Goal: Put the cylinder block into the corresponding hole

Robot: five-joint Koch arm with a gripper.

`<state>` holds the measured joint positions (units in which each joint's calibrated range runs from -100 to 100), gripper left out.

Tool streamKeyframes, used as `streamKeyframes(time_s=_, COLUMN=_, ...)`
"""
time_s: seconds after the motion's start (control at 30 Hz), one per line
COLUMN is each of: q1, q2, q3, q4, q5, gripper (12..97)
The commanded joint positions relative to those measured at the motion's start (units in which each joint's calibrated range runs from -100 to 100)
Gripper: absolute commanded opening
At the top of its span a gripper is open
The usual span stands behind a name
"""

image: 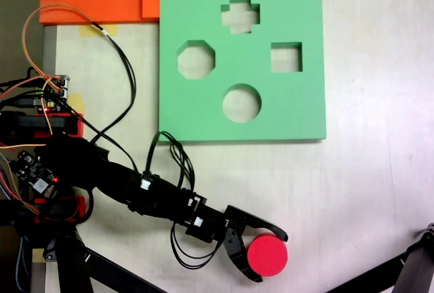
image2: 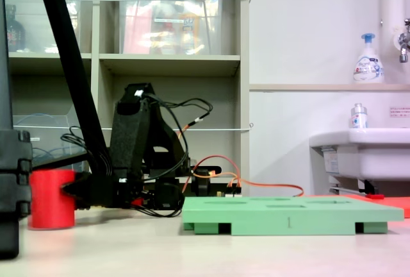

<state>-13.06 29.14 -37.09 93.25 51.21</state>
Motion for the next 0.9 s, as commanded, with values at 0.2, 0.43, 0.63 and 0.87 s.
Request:
streamKeyframes(time_s=0.2, q1=0.0, q2=-4.8, q3=-3.4, q4=2.3, q5=0.5, gripper=37.1)
streamKeyframes(time_s=0.43, q1=0.1, q2=-17.4, q3=-11.1, q4=2.7, q5=0.5, gripper=37.1)
streamKeyframes(time_s=0.63, q1=1.7, q2=-33.0, q3=-18.6, q4=2.2, q5=0.5, gripper=37.1)
streamKeyframes(time_s=0.87, q1=4.7, q2=-51.8, q3=-24.7, q4=-0.5, q5=0.5, gripper=37.1)
